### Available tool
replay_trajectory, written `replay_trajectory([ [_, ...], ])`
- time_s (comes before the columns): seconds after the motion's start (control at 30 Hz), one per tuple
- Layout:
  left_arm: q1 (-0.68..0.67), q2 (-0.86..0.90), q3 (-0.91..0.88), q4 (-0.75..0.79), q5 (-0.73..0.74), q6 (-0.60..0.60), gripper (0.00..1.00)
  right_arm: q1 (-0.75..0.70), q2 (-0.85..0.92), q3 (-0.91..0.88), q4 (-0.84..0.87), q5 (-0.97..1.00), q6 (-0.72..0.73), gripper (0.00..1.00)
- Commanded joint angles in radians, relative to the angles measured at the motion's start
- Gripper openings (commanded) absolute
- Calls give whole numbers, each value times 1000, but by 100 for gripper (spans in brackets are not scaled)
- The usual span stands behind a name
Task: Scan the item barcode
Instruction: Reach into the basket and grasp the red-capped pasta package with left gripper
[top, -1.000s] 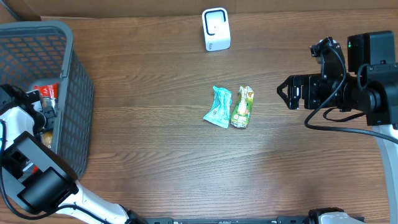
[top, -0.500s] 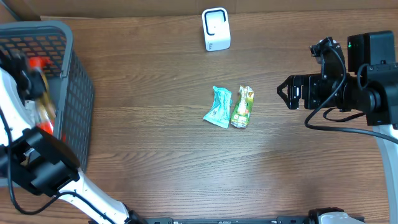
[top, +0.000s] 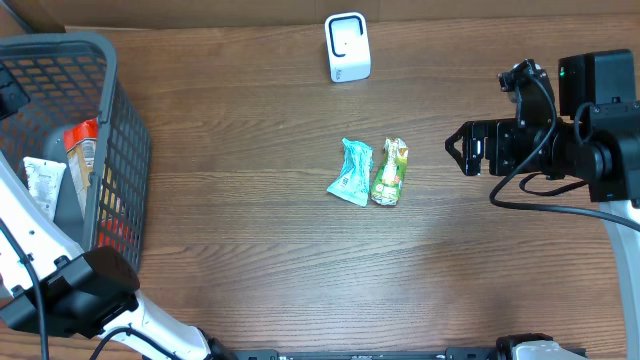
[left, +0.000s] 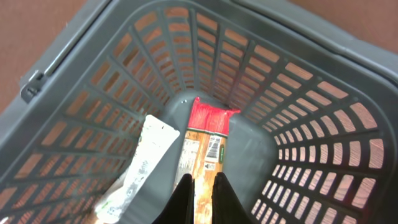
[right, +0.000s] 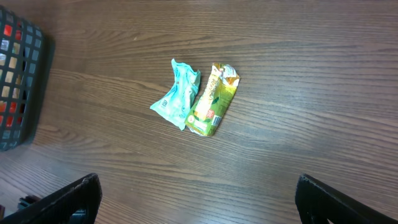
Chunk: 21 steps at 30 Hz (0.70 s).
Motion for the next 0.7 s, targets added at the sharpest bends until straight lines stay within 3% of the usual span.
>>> replay_trajectory([
  [0.0,2,-2,0,-8,8,-22,4,5,2,23,3,3,-8,100],
  [0.03,2,-2,-5,-13,6,-21,4,5,2,23,3,3,-8,100],
  [0.07,2,-1,-18,-22,4,-22,23,5,2,23,3,3,-8,100],
  [0.1,2,0,-29,-29,3,-22,35,5,2,23,3,3,-8,100],
  [0.2,12,6,-77,-62,-39,-57,58,5,2,23,3,3,-8,100],
  [0.4,39,6,-320,-52,-48,-84,59,5,2,23,3,3,-8,100],
  [0.67,52,6,-715,204,-36,-81,65,5,2,23,3,3,-8,100],
])
